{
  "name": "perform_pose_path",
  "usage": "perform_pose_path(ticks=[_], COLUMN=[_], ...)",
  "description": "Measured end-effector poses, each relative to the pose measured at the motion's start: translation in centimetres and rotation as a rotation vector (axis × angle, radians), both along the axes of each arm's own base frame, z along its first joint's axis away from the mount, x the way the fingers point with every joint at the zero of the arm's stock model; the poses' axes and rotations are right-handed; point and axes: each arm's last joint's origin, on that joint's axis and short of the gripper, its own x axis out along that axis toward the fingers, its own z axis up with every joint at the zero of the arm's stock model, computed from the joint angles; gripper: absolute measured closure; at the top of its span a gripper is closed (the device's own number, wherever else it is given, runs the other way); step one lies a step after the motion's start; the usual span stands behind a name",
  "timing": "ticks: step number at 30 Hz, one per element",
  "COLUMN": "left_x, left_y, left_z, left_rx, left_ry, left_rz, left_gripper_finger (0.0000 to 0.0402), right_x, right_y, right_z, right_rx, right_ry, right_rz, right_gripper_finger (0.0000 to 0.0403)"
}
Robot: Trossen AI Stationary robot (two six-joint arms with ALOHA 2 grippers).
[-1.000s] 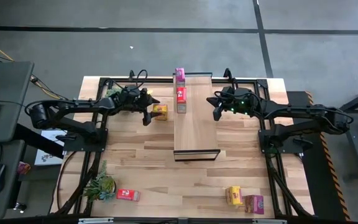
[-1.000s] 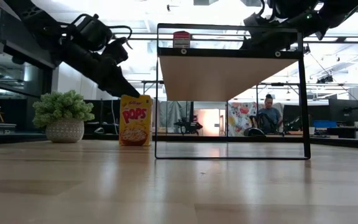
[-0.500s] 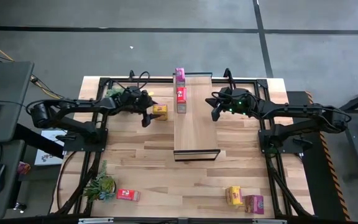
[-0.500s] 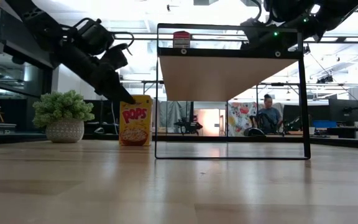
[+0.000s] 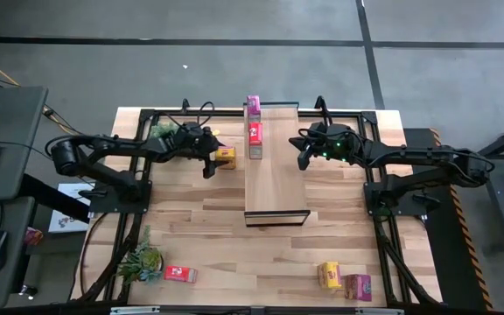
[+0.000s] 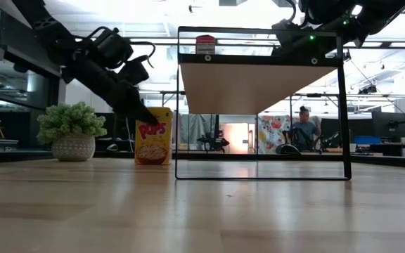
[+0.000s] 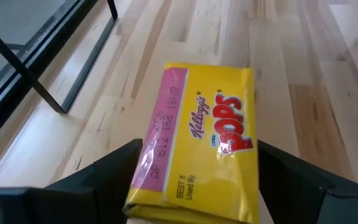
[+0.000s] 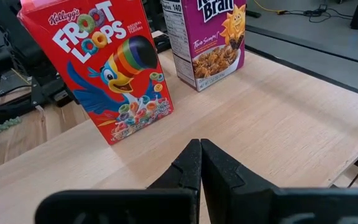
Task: Stack cereal on shelf
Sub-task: Put the top yellow cereal box on the shelf
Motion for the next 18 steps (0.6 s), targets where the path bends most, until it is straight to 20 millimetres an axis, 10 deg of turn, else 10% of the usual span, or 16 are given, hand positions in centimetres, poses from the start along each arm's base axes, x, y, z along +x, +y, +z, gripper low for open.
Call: perform_pose_path(ticks=[18], left_x=[-0.42], left_y=[-0.25], left_z=[0.51], left_rx=[-0.024], left_ry=[0.004], left_rz=[0.008], left_gripper_finger=[0.0228], right_x=[0.07], right_y=[-0.02], right_z=[0.24], right_rx=[-0.006], right_ry=[-0.026], right_rz=[-0.001], right_gripper_finger=[0.0403])
